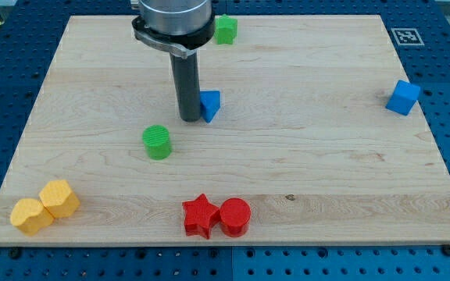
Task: Move the blue triangle closer to the blue cube
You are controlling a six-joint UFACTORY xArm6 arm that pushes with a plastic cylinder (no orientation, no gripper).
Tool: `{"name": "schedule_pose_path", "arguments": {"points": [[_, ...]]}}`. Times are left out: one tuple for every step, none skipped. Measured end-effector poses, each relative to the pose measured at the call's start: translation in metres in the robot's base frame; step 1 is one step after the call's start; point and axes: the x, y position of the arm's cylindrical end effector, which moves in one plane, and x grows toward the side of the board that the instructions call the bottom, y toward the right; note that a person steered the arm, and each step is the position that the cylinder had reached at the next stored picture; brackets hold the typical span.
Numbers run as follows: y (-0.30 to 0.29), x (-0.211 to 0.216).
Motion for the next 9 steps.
{"name": "schedule_pose_path", "arguments": {"points": [[0.025, -0.006], [0.039, -0.021], [0.040, -0.035], [0.065, -0.057], [0.100, -0.058], [0.142, -0.056], [0.174, -0.046], [0.189, -0.056], [0.201, -0.060]]}}
